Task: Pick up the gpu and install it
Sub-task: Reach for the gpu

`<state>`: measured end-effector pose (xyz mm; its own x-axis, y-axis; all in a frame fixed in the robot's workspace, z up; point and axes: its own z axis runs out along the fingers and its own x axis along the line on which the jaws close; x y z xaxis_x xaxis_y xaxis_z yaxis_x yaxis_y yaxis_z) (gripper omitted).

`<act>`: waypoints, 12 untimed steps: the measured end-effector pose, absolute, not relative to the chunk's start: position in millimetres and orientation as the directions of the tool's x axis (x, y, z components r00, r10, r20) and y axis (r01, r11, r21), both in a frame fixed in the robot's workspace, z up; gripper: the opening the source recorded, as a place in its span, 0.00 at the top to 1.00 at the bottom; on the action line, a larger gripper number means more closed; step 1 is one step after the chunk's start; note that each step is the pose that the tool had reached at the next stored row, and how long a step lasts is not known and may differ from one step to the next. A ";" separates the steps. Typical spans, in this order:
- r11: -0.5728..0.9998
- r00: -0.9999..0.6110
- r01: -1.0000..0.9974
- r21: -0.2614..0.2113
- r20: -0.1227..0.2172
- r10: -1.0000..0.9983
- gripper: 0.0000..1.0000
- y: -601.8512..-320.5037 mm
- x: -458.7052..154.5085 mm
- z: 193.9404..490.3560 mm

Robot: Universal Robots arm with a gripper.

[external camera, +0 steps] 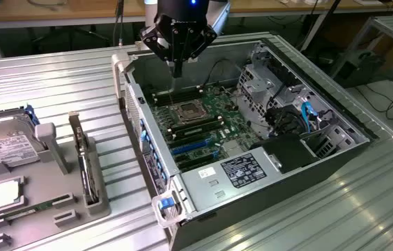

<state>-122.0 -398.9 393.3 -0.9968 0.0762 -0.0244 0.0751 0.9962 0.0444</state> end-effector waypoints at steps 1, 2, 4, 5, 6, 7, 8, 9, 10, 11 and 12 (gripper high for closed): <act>0.996 -0.997 0.075 0.044 -0.024 0.076 0.89 -398.9 -122.0 393.3; 0.996 -0.997 0.075 0.044 -0.024 0.076 0.89 -398.9 -122.2 393.3; 0.996 -0.997 0.075 0.044 -0.024 0.076 0.89 -399.0 -123.3 393.3; 0.996 -0.997 0.075 0.044 -0.024 0.076 0.89 -399.0 -123.7 393.3; 0.996 -0.997 0.075 0.044 -0.024 0.076 0.89 -399.2 -124.6 393.3; 0.996 -0.997 0.075 0.044 -0.024 0.076 0.89 -399.2 -125.1 393.3; 0.996 -0.997 0.075 0.044 -0.024 0.076 0.89 -399.4 -125.6 393.3; 0.996 -0.997 0.075 0.044 -0.024 0.076 0.89 -399.5 -126.1 393.3; 0.996 -0.997 0.075 0.044 -0.024 0.076 0.89 -399.5 -126.5 393.3; 0.996 -0.997 0.075 0.044 -0.024 0.076 0.89 -399.7 -127.0 393.3; 0.996 -0.997 0.075 0.044 -0.024 0.076 0.89 -399.8 -127.4 393.3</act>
